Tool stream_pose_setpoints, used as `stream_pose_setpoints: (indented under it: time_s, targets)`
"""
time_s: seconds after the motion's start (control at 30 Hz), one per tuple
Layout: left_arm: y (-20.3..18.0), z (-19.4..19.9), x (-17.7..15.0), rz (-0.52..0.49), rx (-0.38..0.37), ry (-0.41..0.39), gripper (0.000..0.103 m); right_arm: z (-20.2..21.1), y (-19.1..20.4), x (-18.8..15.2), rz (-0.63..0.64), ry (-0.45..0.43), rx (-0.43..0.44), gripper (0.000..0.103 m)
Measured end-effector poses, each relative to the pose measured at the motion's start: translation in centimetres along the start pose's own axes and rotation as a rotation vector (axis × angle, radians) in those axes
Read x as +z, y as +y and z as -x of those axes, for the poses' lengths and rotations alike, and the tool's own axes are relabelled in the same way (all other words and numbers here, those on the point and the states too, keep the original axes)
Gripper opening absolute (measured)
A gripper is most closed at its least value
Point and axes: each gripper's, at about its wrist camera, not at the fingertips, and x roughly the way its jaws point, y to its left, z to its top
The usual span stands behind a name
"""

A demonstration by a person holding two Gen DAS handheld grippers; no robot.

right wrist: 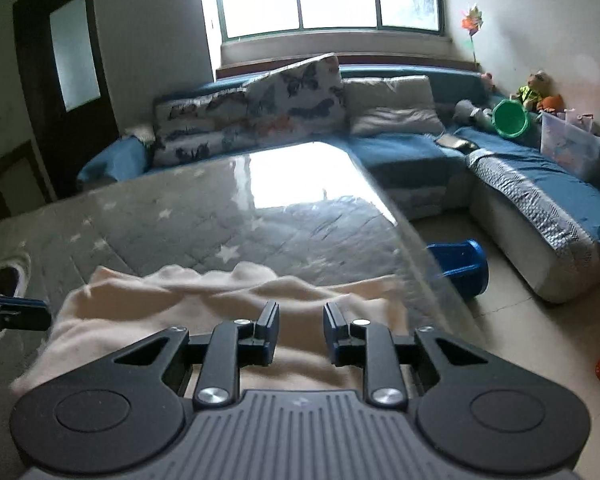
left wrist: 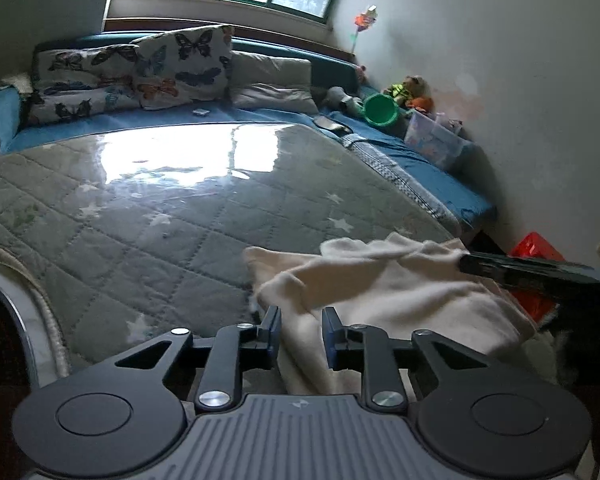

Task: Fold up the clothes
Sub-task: 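Lift and carry the folded sweatshirt off the round disc with both grippers, then lower the sweatshirt onto the mattress edge and open both grippers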

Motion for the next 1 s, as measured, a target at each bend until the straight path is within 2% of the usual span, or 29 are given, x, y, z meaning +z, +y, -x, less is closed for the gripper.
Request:
stream_pose_setpoints:
  time_s: [0.2, 0.27, 0.5, 0.53, 0.63, 0.73, 0.8, 1.0]
  targets:
    - [-0.1, -1.0, -0.5, -0.016, 0.015, 0.035, 0.023, -2.4, -0.1, -0.3, -0.014, 0.033, -0.024, 0.022]
    - [0.2, -1.1, -0.5, -0.006, 0.018, 0.039, 0.023, -1.8, 0.5, 0.0, -0.01, 0.011, -0.027, 0.023]
    - [0.3, 0.5, -0.7, -0.02, 0.023, 0.028, 0.024, 0.5, 5.3, -1.3, 0.102, -0.009, 0.098, 0.028]
    - [0.4, 0.7, -0.8, -0.02, 0.028, 0.031, 0.024, 0.5, 5.8, -1.6, 0.112, -0.008, 0.104, 0.033]
    - [0.6, 1.8, -1.1, -0.025, 0.044, 0.028, 0.025, 0.1, 7.6, -2.4, 0.159, 0.004, 0.098, 0.034]
    - [1.0, 3.4, -1.5, -0.043, 0.084, 0.015, 0.029, 0.5, 8.7, -2.7, 0.172, -0.001, 0.1, 0.036]
    - [1.4, 4.6, -1.8, -0.056, 0.115, 0.002, 0.033, 1.1, 9.1, -2.8, 0.165, -0.027, 0.113, 0.046]
    - [3.5, 8.5, -2.9, -0.034, 0.189, -0.024, 0.043, 1.6, 10.6, -3.5, 0.149, -0.034, 0.131, 0.047]
